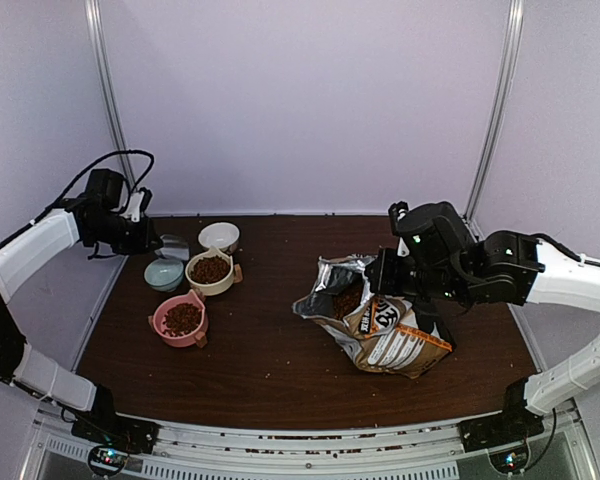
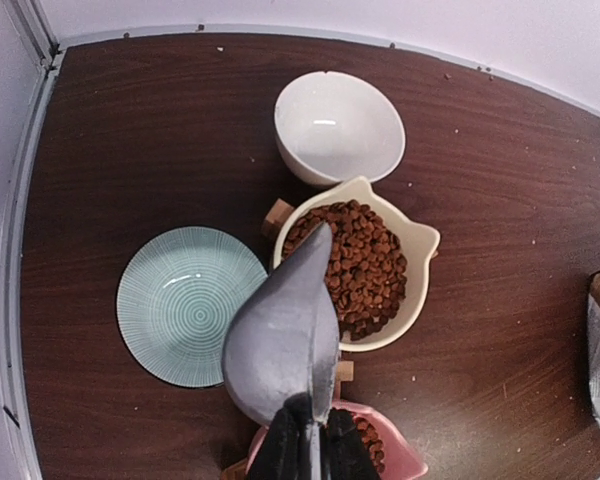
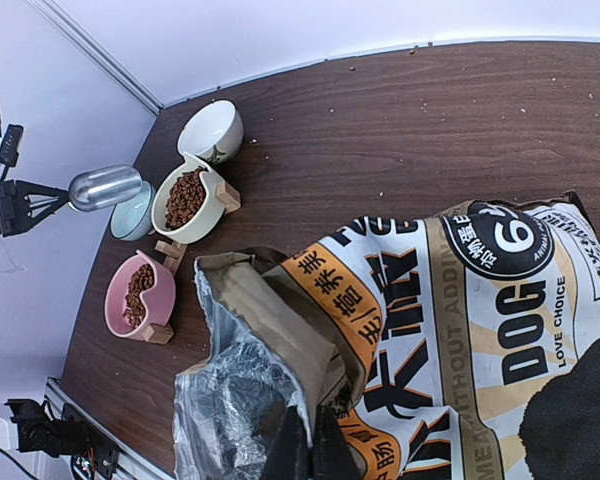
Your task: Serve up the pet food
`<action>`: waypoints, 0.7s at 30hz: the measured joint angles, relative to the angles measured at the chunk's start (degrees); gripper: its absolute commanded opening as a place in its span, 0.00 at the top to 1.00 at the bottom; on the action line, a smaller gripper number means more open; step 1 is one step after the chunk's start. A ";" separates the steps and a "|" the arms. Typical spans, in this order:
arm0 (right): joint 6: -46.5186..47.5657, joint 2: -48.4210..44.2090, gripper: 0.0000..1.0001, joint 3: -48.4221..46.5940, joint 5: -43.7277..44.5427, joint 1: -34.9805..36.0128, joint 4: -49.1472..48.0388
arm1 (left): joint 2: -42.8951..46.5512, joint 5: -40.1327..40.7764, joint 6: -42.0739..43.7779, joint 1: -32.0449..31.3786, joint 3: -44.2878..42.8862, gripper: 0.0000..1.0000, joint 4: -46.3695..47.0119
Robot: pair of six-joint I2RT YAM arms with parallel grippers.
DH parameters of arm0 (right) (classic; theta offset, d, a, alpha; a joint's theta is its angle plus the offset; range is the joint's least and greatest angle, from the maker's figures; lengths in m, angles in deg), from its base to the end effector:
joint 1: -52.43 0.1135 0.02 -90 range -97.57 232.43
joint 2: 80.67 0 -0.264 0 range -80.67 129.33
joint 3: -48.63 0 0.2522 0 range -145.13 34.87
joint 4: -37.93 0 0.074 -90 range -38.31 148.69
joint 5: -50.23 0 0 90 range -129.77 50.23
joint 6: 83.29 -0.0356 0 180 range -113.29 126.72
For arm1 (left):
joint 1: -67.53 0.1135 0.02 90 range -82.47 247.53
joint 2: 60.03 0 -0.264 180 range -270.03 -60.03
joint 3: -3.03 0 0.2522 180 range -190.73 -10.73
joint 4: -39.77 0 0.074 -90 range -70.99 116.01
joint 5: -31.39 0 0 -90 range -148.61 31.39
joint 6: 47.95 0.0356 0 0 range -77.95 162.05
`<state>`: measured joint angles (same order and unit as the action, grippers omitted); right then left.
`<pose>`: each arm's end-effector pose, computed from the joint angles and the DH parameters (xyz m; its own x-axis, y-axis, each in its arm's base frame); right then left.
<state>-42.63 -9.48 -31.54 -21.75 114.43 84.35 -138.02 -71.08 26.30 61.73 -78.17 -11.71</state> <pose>0.1363 0.2329 0.3372 -0.7354 0.1534 -0.6600 -0.2554 0.8394 0.4798 0.2870 -0.0369 0.3047 -0.7802 -0.1872 -0.5969 0.0311 0.9414 -0.3358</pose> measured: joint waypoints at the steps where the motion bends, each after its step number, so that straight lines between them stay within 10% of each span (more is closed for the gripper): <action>1: 0.00 0.02 1.00 0.00 0.00 0.00 0.00 | -0.04 0.50 0.39 -0.26 0.00 1.00 -0.42; 8: 0.42 0.22 1.00 -0.02 -0.24 0.00 -0.15 | 3.02 -5.60 0.79 -3.87 -0.15 1.00 -1.62; 21: 3.08 5.14 1.00 -2.23 -3.17 0.70 -1.42 | 10.49 -22.10 -5.31 -32.48 1.70 1.00 4.70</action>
<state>-39.55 -4.34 -33.77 -24.92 115.13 82.93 -127.53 -93.18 20.99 29.25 -76.46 -7.01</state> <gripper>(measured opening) 0.019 0.108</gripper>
